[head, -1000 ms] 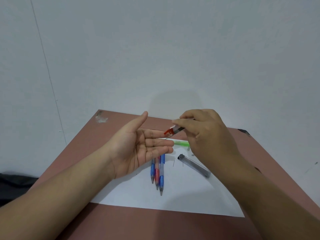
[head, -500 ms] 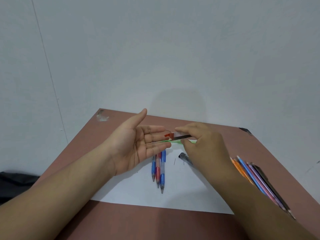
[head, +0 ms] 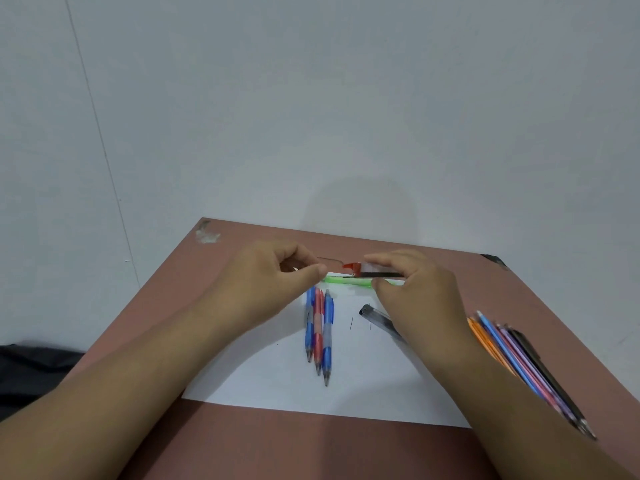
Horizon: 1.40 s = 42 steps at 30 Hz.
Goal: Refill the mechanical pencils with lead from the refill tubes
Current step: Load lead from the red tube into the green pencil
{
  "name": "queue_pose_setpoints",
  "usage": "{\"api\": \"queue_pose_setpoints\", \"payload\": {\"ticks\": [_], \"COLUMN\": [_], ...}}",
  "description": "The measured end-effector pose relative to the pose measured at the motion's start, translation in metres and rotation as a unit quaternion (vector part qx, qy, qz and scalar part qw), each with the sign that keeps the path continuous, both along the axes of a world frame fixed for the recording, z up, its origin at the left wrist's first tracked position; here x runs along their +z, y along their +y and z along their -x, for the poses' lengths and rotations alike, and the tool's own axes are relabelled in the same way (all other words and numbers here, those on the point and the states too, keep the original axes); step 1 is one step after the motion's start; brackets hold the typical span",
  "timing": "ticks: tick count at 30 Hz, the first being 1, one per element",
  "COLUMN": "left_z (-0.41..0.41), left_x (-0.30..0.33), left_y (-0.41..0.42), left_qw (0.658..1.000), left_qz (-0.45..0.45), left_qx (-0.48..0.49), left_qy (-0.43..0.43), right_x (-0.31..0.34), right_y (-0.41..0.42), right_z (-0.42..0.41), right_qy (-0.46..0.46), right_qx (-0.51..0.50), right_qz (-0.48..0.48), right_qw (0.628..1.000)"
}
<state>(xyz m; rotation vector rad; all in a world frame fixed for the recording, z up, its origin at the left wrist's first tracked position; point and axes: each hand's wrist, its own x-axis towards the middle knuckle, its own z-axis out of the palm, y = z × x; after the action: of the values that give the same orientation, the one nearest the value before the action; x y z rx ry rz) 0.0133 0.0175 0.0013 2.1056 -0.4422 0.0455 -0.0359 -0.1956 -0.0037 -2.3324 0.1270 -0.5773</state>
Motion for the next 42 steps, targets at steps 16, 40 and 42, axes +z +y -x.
{"api": "queue_pose_setpoints", "payload": {"ticks": [16,40,42], "left_z": [-0.008,0.002,0.003], "left_x": [0.004,-0.005,-0.005], "left_y": [0.013,-0.003,-0.003], "left_qw": [0.989,0.958,0.963], "left_qz": [-0.034,0.011,0.044], "left_qx": [0.025,-0.123,-0.123], "left_qy": [-0.145,-0.261,-0.236], "right_x": [-0.002,0.003,0.003], "right_y": [-0.005,0.022,0.022], "right_z": [-0.002,0.011,0.012], "right_qy": [0.018,0.014,0.023], "right_qx": [-0.003,0.031,0.04], "right_qz": [-0.159,-0.121,-0.134], "right_qw": [0.987,0.992,0.99]}}
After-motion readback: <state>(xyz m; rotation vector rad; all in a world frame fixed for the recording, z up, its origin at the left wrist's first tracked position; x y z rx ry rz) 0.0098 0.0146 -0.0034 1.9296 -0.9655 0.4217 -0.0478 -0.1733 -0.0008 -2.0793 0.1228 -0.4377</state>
